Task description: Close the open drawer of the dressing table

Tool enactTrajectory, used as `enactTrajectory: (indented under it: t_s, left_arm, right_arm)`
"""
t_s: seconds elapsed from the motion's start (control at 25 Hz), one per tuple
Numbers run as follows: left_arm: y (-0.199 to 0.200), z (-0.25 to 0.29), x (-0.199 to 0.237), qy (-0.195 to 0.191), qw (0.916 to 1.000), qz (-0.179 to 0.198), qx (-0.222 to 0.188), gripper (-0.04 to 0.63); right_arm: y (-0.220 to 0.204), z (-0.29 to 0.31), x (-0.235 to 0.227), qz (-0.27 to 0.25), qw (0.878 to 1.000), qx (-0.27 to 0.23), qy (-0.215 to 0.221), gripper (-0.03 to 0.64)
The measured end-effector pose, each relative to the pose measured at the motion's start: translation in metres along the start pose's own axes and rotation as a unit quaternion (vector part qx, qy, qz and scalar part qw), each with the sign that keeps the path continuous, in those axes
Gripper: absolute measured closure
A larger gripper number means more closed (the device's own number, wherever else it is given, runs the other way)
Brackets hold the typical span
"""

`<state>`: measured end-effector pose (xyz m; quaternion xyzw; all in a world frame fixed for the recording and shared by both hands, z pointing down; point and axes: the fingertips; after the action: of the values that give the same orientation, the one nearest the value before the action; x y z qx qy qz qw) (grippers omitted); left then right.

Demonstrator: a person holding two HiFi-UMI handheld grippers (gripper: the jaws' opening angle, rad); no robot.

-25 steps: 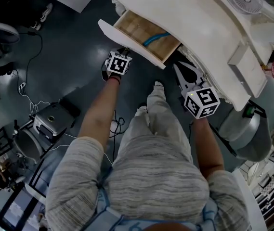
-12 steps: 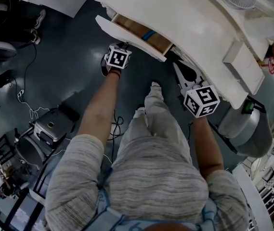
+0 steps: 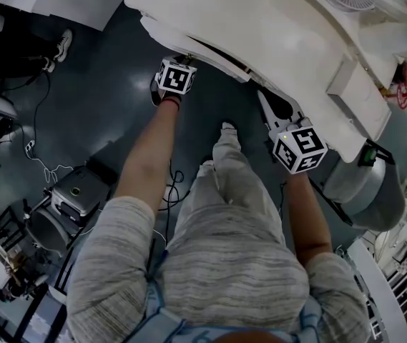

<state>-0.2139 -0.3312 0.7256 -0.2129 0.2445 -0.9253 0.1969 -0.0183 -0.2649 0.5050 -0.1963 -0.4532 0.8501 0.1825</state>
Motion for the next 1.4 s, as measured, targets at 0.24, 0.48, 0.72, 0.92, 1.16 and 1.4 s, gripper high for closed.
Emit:
enactTrajectory:
  t_s: [0.24, 0.48, 0.72, 0.92, 1.16, 1.4]
  left_arm:
    - [0.017, 0.007, 0.001, -0.006, 0.9999, -0.001, -0.011, 0.468]
    - [0.031, 0.015, 0.003, -0.003, 1.0000, -0.002, -0.008, 0.468]
    - [0.046, 0.022, 0.004, -0.005, 0.9999, 0.004, -0.013, 0.468]
    - [0.049, 0.025, 0.005, -0.008, 0.9999, 0.007, -0.009, 0.466]
    - [0.050, 0.026, 0.004, -0.007, 0.9999, 0.008, -0.008, 0.465]
    - [0.049, 0.027, 0.000, -0.003, 0.9998, 0.021, 0.002, 0.435]
  right_arm:
    - [0.003, 0.007, -0.006, 0.004, 1.000, 0.000, -0.003, 0.604]
    - [0.006, 0.012, -0.010, 0.005, 1.000, 0.000, -0.002, 0.604]
    - [0.006, 0.015, -0.018, 0.009, 1.000, 0.001, -0.006, 0.604]
    - [0.009, 0.017, -0.026, 0.011, 1.000, -0.001, -0.010, 0.604]
    - [0.010, 0.019, -0.031, 0.009, 1.000, -0.002, -0.010, 0.604]
    - [0.008, 0.021, -0.026, 0.011, 1.000, 0.003, 0.000, 0.604]
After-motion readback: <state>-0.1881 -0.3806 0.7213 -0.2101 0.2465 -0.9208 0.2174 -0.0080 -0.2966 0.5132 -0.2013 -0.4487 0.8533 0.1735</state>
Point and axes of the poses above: the fingertips, and each gripper's own axes: z forward along the fingers, x to its left, y out of its top, and after that the axes turned 15 degrees about -y, right-handed
